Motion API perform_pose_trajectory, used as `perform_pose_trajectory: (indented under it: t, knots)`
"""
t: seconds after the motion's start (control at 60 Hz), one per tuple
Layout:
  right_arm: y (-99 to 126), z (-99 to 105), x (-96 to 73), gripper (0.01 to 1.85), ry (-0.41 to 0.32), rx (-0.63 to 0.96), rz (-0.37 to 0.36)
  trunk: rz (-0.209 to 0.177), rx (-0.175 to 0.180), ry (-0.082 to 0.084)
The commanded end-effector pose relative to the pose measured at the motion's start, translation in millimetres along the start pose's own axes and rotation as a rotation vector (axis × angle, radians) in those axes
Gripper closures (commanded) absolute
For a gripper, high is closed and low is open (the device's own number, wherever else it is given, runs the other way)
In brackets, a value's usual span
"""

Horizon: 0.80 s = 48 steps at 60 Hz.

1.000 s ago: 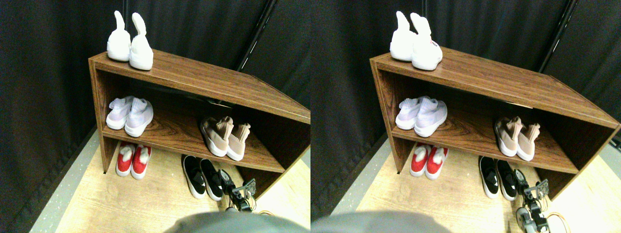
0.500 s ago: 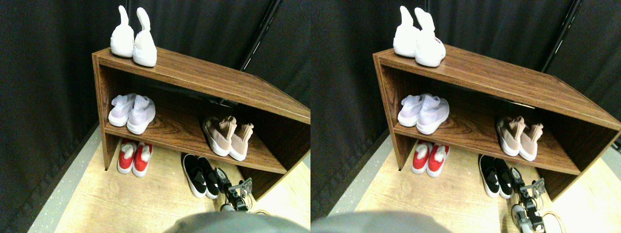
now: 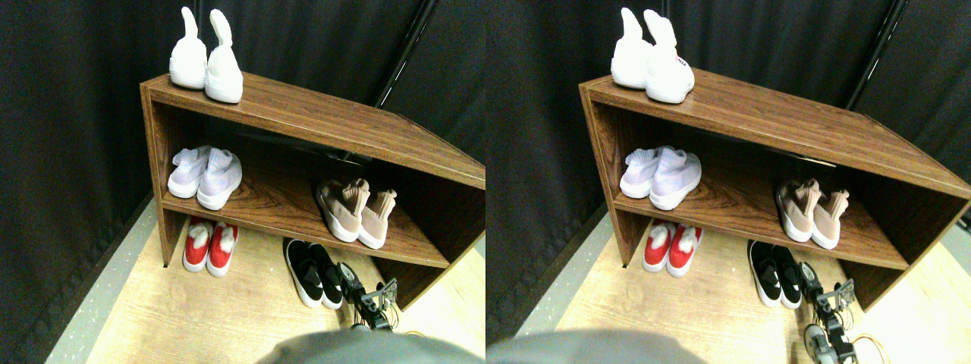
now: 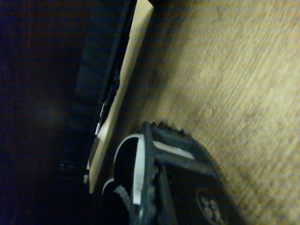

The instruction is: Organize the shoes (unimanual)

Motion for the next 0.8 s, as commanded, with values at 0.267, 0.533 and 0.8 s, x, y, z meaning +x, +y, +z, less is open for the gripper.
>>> perform_pose_trajectory:
  t: [0.267, 0.533, 0.8]
  knots:
    - [30, 36, -28.7, 1.80, -0.110, -0.129, 0.076, -0.046, 0.023, -0.026]
    - [45, 41, -69.8, 1.80, -0.042, -0.165, 0.183, -0.085, 0.059, -0.065]
    - [63, 41, -115.7, 1.80, -0.049, -0.247, 0.212, -0.108, 0.075, -0.094]
